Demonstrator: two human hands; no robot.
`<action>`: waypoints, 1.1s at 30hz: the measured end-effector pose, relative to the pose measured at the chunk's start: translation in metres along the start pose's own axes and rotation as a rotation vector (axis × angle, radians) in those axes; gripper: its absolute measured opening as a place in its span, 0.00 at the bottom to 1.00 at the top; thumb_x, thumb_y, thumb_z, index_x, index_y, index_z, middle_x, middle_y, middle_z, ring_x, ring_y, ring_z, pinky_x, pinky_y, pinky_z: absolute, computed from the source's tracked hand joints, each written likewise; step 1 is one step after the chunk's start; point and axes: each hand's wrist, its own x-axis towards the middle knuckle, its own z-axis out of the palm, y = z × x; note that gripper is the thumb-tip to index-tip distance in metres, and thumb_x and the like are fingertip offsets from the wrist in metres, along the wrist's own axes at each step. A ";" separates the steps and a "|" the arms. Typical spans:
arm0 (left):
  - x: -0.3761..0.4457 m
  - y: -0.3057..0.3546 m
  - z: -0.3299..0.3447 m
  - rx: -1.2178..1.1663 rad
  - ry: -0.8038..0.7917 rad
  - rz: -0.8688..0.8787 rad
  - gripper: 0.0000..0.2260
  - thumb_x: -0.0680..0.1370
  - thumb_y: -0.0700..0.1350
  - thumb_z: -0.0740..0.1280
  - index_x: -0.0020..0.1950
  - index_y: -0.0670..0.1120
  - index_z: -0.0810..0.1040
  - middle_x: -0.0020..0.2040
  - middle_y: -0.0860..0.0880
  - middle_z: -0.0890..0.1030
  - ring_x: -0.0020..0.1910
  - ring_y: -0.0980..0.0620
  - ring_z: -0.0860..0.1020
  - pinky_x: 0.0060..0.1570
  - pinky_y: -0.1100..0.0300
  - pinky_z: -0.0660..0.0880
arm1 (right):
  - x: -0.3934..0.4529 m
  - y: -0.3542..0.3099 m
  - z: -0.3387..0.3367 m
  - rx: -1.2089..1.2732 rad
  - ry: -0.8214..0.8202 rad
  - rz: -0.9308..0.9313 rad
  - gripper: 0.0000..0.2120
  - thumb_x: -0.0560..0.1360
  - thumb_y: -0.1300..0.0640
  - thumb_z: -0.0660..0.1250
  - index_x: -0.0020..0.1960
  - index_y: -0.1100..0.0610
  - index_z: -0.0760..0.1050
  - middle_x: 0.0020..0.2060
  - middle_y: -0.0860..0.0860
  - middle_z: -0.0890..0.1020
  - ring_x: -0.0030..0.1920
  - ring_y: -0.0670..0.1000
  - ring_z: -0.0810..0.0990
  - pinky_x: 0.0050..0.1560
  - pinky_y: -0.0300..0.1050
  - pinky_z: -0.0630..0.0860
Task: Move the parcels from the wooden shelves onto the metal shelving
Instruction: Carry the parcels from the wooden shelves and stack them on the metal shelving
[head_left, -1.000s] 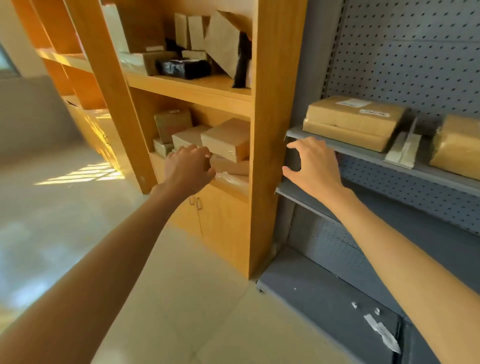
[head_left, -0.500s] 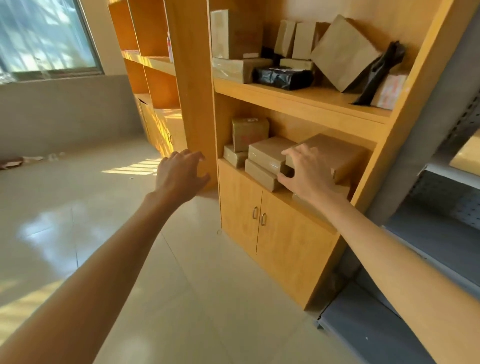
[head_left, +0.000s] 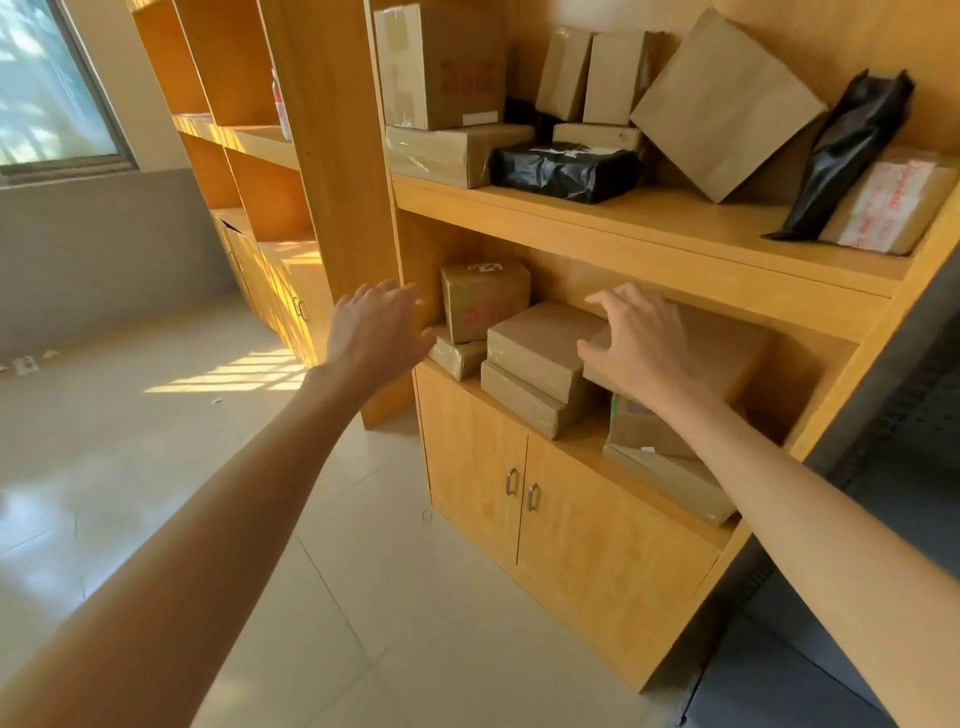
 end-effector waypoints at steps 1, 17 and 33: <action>0.015 -0.001 0.005 -0.001 0.004 0.015 0.19 0.77 0.53 0.66 0.66 0.48 0.74 0.64 0.47 0.77 0.63 0.45 0.74 0.60 0.48 0.71 | 0.012 0.001 0.007 0.003 0.008 0.008 0.24 0.75 0.46 0.68 0.67 0.54 0.70 0.63 0.53 0.74 0.63 0.54 0.71 0.61 0.50 0.67; 0.178 0.013 0.132 -0.120 -0.140 0.396 0.18 0.78 0.52 0.65 0.67 0.49 0.73 0.63 0.47 0.76 0.62 0.45 0.73 0.60 0.50 0.70 | 0.066 0.045 0.087 -0.205 -0.091 0.361 0.26 0.75 0.45 0.66 0.69 0.54 0.68 0.63 0.53 0.73 0.63 0.54 0.70 0.60 0.49 0.66; 0.214 0.064 0.222 -0.268 -0.271 0.803 0.17 0.76 0.50 0.66 0.62 0.45 0.77 0.58 0.45 0.79 0.57 0.42 0.75 0.54 0.51 0.71 | 0.028 0.040 0.113 -0.377 -0.107 0.785 0.22 0.74 0.50 0.68 0.66 0.57 0.72 0.61 0.56 0.74 0.60 0.58 0.72 0.58 0.50 0.67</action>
